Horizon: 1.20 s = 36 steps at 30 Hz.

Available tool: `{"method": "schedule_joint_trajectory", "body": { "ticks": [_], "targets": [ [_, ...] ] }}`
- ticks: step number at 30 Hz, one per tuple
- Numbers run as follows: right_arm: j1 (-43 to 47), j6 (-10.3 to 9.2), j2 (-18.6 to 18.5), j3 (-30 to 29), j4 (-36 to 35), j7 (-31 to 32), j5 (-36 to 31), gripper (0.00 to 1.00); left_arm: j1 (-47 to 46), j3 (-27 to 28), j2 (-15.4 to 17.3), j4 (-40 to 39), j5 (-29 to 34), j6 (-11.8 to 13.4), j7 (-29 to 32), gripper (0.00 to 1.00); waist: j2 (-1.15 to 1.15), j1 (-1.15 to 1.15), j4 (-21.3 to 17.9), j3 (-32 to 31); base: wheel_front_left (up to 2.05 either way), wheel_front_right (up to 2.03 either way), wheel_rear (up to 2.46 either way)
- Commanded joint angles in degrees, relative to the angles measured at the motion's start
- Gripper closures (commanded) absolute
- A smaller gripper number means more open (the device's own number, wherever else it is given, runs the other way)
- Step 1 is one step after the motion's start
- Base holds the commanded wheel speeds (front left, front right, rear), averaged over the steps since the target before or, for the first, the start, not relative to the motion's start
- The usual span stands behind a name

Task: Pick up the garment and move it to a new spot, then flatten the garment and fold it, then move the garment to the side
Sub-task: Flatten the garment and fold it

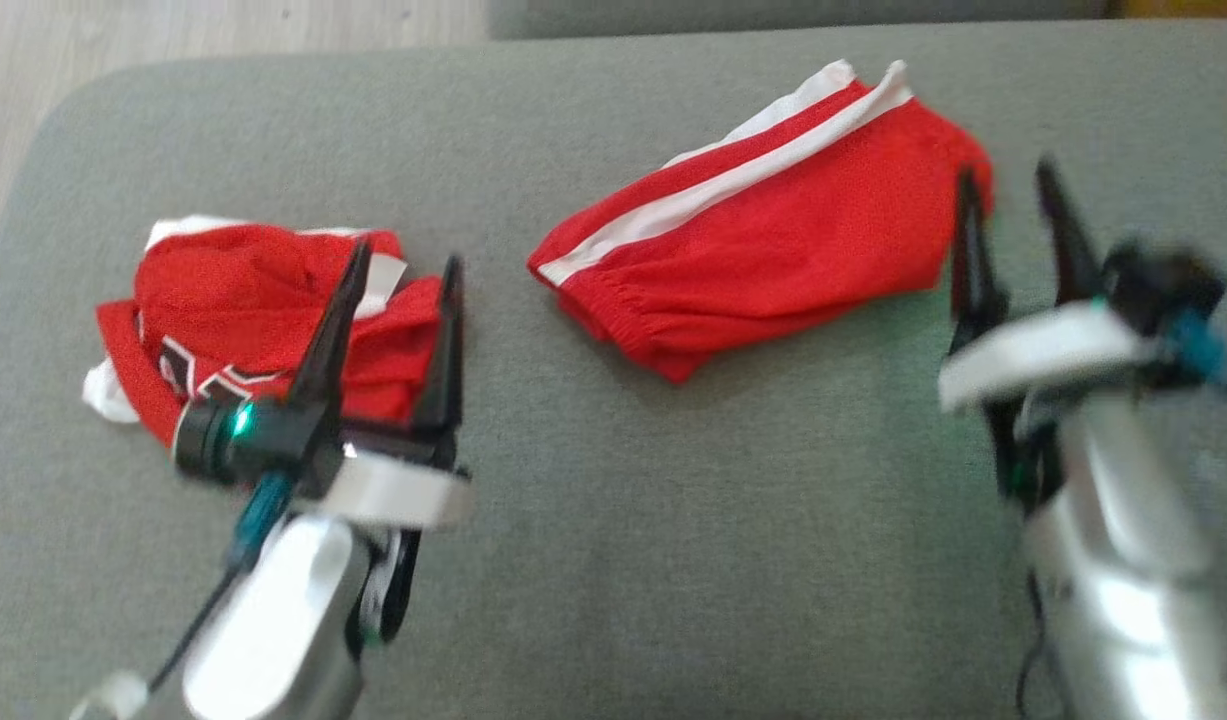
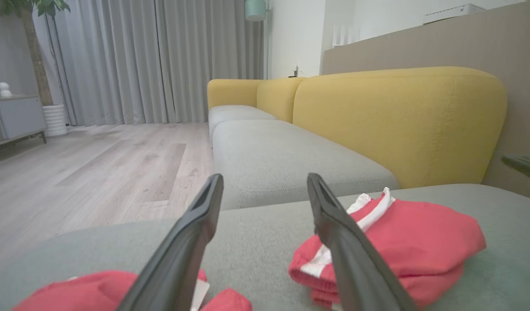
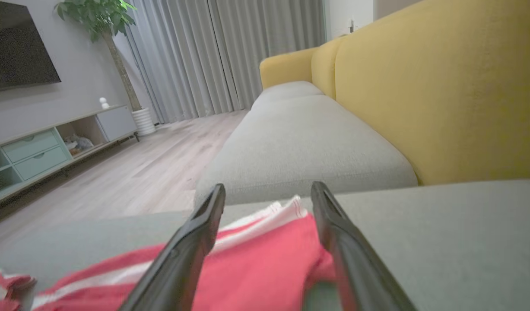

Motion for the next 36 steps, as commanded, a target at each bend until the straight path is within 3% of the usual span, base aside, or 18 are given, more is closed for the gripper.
{"method": "schedule_joint_trajectory", "body": {
  "ticks": [1, 6, 10, 14, 19, 21, 28, 36],
  "targets": [
    [1.91, -0.05, 1.01, 1.19, -3.45, -0.56, -0.59, 0.00, 0.39, 3.46, 1.30, -2.56, 0.67, 0.21, -0.29, 0.00, 0.00, 0.01, -1.13, -1.15, 0.00, 0.00, 0.00],
    [12.90, -0.05, 1.88, 0.34, -11.16, -0.57, -1.09, 0.00, 8.94, 9.32, -0.52, -5.42, 1.97, -0.63, -0.29, 0.00, 0.00, 0.01, -2.01, -1.42, 0.00, 0.00, 0.00],
    [15.89, -0.05, 1.95, 1.34, -13.54, -0.57, -0.22, 0.00, 11.43, 11.79, -1.97, -5.86, 4.42, -2.71, -0.29, 0.00, 0.00, 0.01, -1.79, -0.74, 0.00, 0.00, 0.00],
    [14.15, -0.05, 1.97, 0.36, -14.16, 1.21, -2.59, 0.00, 11.11, 13.41, -3.45, -5.58, 6.35, -4.83, -0.29, 0.00, 0.00, 0.01, -0.88, 1.07, 0.00, 0.00, 0.00],
    [6.91, -0.05, 1.95, -5.06, -13.58, 7.96, -6.69, 0.00, 9.29, 14.66, -5.39, -5.33, 8.23, -7.32, -0.29, 0.00, 0.00, 0.01, 1.38, 5.04, 0.00, 0.00, 0.00],
    [0.93, -0.05, 0.91, -9.05, -11.00, 13.54, -9.47, 0.00, 8.13, 15.31, -6.50, -5.07, 9.17, -8.62, -0.29, 0.00, 0.00, 0.01, 2.97, 7.52, 0.00, 0.00, 0.00],
    [-11.67, -0.05, -2.75, -17.24, 0.75, 23.71, -15.13, 0.00, 5.98, 16.14, -8.72, -4.22, 11.01, -11.30, -0.29, 0.00, 0.00, 0.01, 6.89, 11.83, 0.00, 0.00, 0.00],
    [-17.84, -0.05, -6.09, -17.80, 12.55, 27.98, -18.15, 0.00, 4.51, 17.07, -10.08, -3.81, 12.19, -13.03, -0.29, 0.00, 0.00, 0.01, 9.45, 14.25, 0.00, 0.00, 0.00]
  ]
}}
